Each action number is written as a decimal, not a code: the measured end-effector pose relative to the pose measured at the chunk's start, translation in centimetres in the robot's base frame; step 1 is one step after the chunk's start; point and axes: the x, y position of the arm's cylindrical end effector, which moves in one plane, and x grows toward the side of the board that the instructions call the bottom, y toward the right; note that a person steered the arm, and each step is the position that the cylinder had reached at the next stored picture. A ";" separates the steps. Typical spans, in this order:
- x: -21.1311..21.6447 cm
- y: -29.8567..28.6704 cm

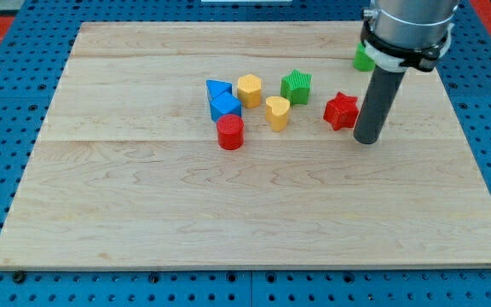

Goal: Push the green circle closer to the red star

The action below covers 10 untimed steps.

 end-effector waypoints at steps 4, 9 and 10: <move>-2.9 4.2; -19.5 4.0; -18.8 3.8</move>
